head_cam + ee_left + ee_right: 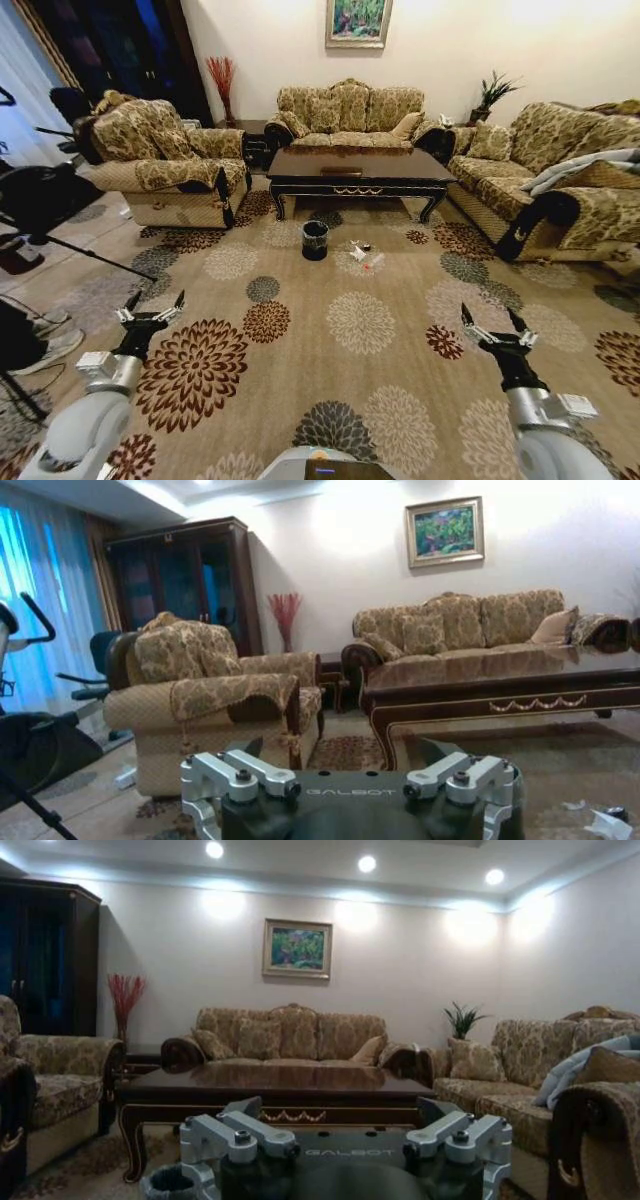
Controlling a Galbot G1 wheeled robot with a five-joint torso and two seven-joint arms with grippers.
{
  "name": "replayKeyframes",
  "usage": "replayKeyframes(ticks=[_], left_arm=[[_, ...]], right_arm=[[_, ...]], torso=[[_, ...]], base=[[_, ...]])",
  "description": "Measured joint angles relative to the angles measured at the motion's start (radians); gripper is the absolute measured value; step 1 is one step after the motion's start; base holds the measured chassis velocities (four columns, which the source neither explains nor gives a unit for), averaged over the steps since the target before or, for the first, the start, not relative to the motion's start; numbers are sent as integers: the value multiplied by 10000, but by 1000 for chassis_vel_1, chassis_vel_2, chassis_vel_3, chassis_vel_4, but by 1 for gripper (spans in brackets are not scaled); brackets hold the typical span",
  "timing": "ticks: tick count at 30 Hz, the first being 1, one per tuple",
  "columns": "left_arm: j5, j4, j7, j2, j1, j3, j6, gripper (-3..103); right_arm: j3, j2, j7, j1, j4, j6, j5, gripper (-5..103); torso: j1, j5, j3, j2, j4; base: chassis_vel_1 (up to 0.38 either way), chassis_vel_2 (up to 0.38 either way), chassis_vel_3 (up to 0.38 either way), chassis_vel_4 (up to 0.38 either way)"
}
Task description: Move to the front of the table and pick up the trash from the floor, then place it into the trash bin.
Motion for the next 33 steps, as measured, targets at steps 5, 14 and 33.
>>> replayKeyframes(ticks=[5, 14, 33], left_arm=[[51, 99, 0, -31, -44, 18, -192, 100], [36, 175, -148, -43, -155, 30, -275, 100], [-3, 225, -197, -132, -221, 154, 296, 100]], right_arm=[[-22, 32, 10, -15, 22, -25, 2, 100], [-52, 44, 14, -47, 23, -32, -3, 100], [-174, 149, 3, -122, -43, -63, -147, 100]], torso=[[-125, -1, -155, -277, 0], [-226, -1, -286, -512, -1], [-591, -1, -742, -1334, -1]], base=[[0, 0, 0, 0], [0, 0, 0, 0], [0, 0, 0, 0]])
